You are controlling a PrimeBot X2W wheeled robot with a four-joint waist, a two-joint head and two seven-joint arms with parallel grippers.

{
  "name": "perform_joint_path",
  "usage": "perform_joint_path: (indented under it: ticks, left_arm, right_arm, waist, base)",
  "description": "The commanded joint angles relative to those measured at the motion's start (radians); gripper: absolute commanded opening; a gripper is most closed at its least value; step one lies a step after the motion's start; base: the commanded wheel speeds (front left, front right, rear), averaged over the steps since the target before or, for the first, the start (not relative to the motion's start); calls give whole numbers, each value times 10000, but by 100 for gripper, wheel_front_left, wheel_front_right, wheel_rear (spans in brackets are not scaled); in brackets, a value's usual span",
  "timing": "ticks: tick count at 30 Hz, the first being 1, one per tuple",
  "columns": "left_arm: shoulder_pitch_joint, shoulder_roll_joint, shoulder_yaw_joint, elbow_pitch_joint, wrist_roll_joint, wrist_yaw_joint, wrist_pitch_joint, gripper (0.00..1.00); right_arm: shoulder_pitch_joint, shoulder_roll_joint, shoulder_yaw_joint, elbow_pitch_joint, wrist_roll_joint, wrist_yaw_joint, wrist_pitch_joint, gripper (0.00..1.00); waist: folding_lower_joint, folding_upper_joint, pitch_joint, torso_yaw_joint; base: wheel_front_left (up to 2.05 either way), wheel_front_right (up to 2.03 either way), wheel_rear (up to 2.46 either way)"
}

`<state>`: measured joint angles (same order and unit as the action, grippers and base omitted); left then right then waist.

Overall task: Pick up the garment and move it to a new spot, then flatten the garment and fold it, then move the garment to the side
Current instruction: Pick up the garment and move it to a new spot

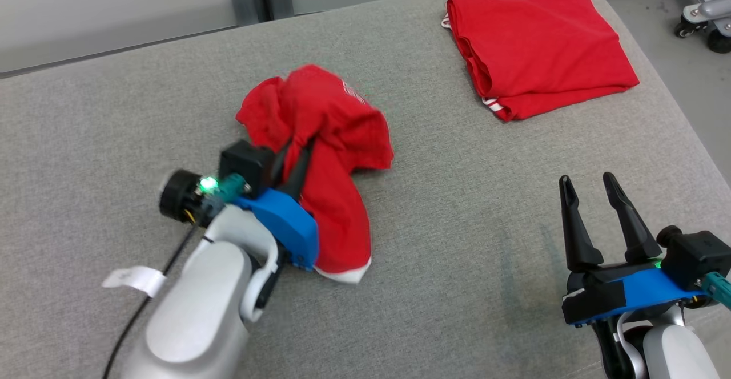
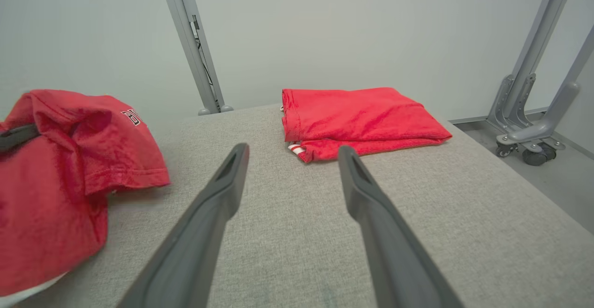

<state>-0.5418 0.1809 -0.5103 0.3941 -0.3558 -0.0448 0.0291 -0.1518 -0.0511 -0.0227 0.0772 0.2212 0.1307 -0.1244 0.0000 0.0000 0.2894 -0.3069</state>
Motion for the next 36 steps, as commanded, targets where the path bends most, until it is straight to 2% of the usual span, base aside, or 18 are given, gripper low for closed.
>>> perform_joint_path:
  ticks: [1, 2, 3, 4, 5, 11, 17, 29, 36]
  left_arm:
    - [87, -32, -73, 73, -33, -37, -79, 0]
    - [185, -118, -144, 216, -41, -50, -152, 0]
    - [236, -173, -209, 346, -21, -53, -252, 13]
    - [287, -223, -290, 482, 33, -42, -377, 66]
    - [314, -285, -351, 619, 57, -36, -475, 100]
    - [168, -516, -317, 829, 185, 92, -1775, 100]
    - [484, -318, 109, 619, 106, 405, -2648, 100]
    - [2279, 534, 1728, -1013, 66, 1275, -2942, 100]
    - [3547, 742, 2513, -1735, 155, 1468, -2947, 100]
  right_arm:
    - [-54, 7, -13, 16, -63, 2, 9, 100]
    - [-55, 8, 4, 16, -71, 2, 20, 100]
    - [-57, 8, 23, 23, -72, 2, 34, 100]
    - [-57, 6, 21, 33, -75, 2, 41, 100]
    - [-54, 6, 30, 47, -81, 2, 55, 100]
    - [164, 6, -103, 110, -188, 2, 96, 100]
    - [397, 5, -78, 79, -226, 2, 198, 100]
    - [900, 2, -228, -217, -368, 2, 545, 100]
    - [1246, 2, -308, -342, -498, 2, 761, 100]
  waist:
    - [0, 0, 3, 32]
    - [0, 0, -3, 54]
    - [0, 0, -10, 70]
    - [0, 0, -28, 94]
    - [0, 0, -46, 113]
    - [0, 0, -387, 406]
    - [0, 0, -852, 901]
    - [0, 0, -1643, 2157]
    - [0, 0, -2064, 2757]
  base:
    - [0, 0, 0]
    - [0, 0, 0]
    - [0, 0, 0]
    - [0, 0, 0]
    - [0, 0, 0]
    - [0, 0, 0]
    - [0, 0, 0]
    - [0, 0, 0]
    - [0, 0, 0]
